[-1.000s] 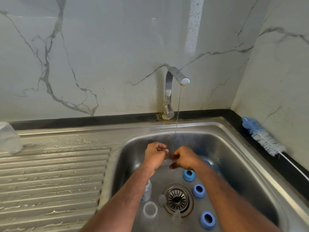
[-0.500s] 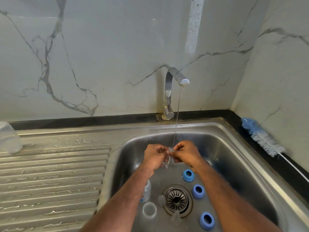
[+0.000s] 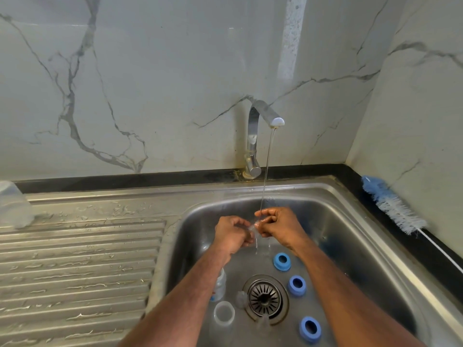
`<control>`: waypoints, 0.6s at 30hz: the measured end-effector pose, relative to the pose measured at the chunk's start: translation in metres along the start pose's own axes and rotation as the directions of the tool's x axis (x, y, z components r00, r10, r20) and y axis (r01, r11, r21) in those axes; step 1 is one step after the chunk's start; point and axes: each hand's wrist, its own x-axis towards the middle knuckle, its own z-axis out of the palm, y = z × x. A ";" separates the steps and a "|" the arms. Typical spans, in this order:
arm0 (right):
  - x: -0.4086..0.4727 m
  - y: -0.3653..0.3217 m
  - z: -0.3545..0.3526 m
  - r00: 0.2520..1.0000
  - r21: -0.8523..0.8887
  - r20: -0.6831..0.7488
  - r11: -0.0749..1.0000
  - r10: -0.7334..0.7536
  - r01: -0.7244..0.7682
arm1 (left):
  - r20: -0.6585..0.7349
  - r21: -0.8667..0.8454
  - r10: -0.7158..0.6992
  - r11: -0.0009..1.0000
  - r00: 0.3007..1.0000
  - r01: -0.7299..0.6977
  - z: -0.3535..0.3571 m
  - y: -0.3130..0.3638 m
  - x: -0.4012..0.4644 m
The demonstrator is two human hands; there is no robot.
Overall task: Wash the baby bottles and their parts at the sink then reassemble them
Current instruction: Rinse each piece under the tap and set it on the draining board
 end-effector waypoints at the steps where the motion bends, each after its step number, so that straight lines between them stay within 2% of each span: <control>1: 0.000 -0.001 0.000 1.000 -0.024 -0.010 0.999 -0.021 0.021 | 0.001 0.034 0.001 0.999 1.000 -0.001 0.000 -0.001 0.000; 5: -0.001 -0.003 -0.001 0.997 -0.072 -0.038 0.995 -0.069 0.066 | 0.007 0.075 0.012 0.997 1.000 -0.012 0.002 0.000 -0.002; 8: 0.000 -0.004 -0.006 0.994 -0.060 -0.082 0.996 -0.073 0.068 | -0.038 0.052 0.092 0.995 0.995 -0.090 0.002 0.003 -0.002; 12: -0.003 -0.001 -0.010 0.996 -0.152 -0.067 0.987 -0.055 0.044 | -0.051 0.067 0.197 0.979 0.979 -0.194 0.003 0.007 -0.005; 15: -0.006 0.000 -0.013 0.996 -0.215 -0.076 0.976 -0.035 0.018 | -0.034 0.190 0.203 0.962 0.979 -0.194 0.003 0.008 -0.012; 18: -0.013 -0.004 -0.003 0.999 -0.379 -0.003 0.925 -0.042 0.038 | -0.074 0.337 0.220 0.924 0.973 -0.183 -0.008 0.009 -0.017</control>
